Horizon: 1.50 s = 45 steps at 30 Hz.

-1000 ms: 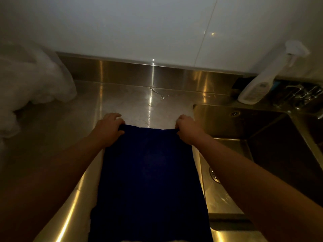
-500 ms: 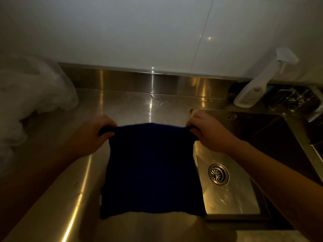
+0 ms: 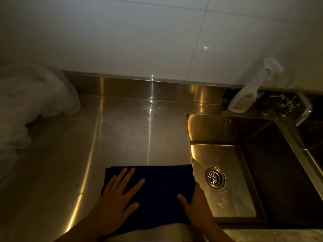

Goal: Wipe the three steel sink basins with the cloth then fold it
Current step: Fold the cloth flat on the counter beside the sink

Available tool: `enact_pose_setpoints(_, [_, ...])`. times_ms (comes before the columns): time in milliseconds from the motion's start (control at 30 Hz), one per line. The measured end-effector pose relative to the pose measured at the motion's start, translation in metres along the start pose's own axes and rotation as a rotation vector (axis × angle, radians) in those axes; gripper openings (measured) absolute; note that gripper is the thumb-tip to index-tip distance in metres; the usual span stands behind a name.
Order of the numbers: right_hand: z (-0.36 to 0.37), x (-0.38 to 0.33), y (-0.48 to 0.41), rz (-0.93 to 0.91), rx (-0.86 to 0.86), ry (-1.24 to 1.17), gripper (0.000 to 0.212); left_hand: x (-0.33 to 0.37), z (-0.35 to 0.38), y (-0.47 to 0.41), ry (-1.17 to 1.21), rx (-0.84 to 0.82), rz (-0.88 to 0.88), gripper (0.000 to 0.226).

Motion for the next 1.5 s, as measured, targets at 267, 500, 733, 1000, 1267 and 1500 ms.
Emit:
enact_pose_setpoints(267, [-0.023,-0.020,0.025,0.051,0.310,0.044,0.007,0.013,0.023,-0.031,-0.066,-0.154,-0.069,0.065])
enact_pose_setpoints(500, [-0.040,-0.127,0.052,-0.367,0.351,0.204,0.012,0.024,-0.031,-0.052,1.321,0.062,-0.249,0.052])
enact_pose_setpoints(733, [0.118,-0.169,0.054,-0.366,-0.212,0.230,0.028,-0.054,-0.034,-0.031,1.570,0.168,-0.522,0.047])
enact_pose_setpoints(1000, [0.121,-0.133,0.042,-0.170,0.109,0.592,0.068,-0.038,-0.032,-0.064,-0.057,0.027,0.012,0.049])
enact_pose_setpoints(1267, [0.057,-0.095,0.029,-0.526,-0.034,0.705,0.038,-0.031,0.004,-0.043,0.294,-0.017,-0.239,0.060])
enact_pose_setpoints(1500, [-0.015,-0.051,0.018,-0.348,0.338,0.540,0.029,0.039,0.025,-0.032,0.358,-0.018,-0.373,0.066])
Point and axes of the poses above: each hand's wrist, its own y-axis away from the middle knuckle, its own z-axis out of the palm, x = y × z, the point moved 7 cm from there along -y, towards the middle knuckle, and after that the axes turned 12 degrees about -x, right-handed, at the moved point
